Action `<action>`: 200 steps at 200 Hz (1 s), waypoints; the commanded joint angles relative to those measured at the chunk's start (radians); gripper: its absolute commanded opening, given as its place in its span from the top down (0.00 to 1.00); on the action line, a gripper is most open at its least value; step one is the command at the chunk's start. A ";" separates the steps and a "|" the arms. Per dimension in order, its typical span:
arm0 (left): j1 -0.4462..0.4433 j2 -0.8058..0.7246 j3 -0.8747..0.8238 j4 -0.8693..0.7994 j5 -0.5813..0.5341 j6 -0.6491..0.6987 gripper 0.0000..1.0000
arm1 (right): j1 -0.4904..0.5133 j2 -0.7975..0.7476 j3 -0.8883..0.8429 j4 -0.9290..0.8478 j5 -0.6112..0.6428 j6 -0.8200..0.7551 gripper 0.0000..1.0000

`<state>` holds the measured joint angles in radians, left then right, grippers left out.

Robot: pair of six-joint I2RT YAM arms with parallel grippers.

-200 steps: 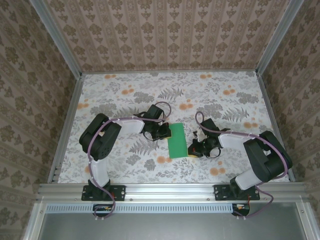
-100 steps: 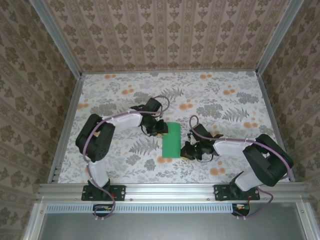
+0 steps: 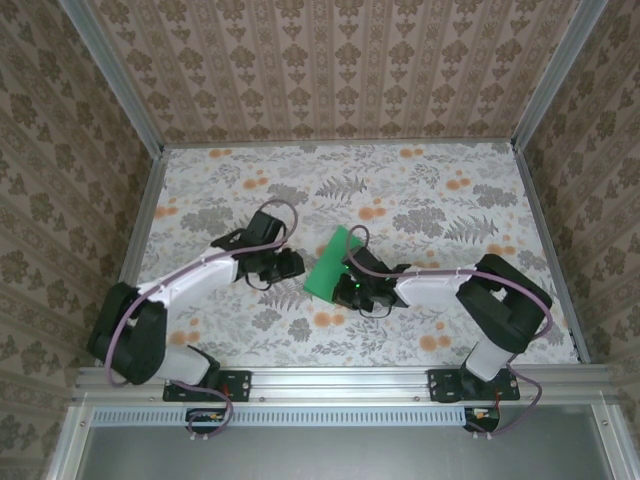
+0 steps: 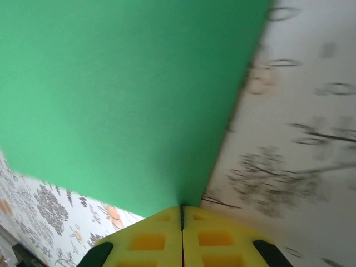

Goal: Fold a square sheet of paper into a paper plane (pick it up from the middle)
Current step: Rotate the square sheet of paper at the center of the table.

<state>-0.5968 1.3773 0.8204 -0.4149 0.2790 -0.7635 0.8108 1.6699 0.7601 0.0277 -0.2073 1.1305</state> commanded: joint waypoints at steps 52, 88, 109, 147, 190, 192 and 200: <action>0.037 -0.202 -0.149 0.083 0.033 -0.020 0.72 | -0.007 -0.035 0.171 -0.185 0.101 -0.119 0.91; 0.021 -0.253 -0.176 0.155 0.063 -0.059 0.76 | -0.086 -0.006 0.217 -0.227 0.064 -0.216 0.91; -0.014 -0.257 -0.178 0.173 0.047 -0.085 0.78 | -0.126 0.047 0.267 -0.272 0.053 -0.271 0.91; -0.115 -0.227 -0.182 0.242 0.023 -0.131 0.81 | -0.157 0.156 0.351 -0.261 -0.012 -0.307 0.91; -0.190 -0.078 -0.153 0.347 0.026 -0.178 0.86 | -0.176 0.201 0.353 -0.205 -0.016 -0.265 0.92; -0.192 -0.071 -0.150 0.350 0.026 -0.178 0.86 | -0.177 0.201 0.349 -0.203 -0.014 -0.262 0.92; -0.203 -0.037 -0.133 0.354 0.023 -0.179 0.87 | -0.179 0.200 0.339 -0.192 -0.006 -0.247 0.92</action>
<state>-0.7719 1.2667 0.6502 -0.1249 0.3092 -0.9058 0.6445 1.8572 1.0992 -0.1852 -0.1997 0.8593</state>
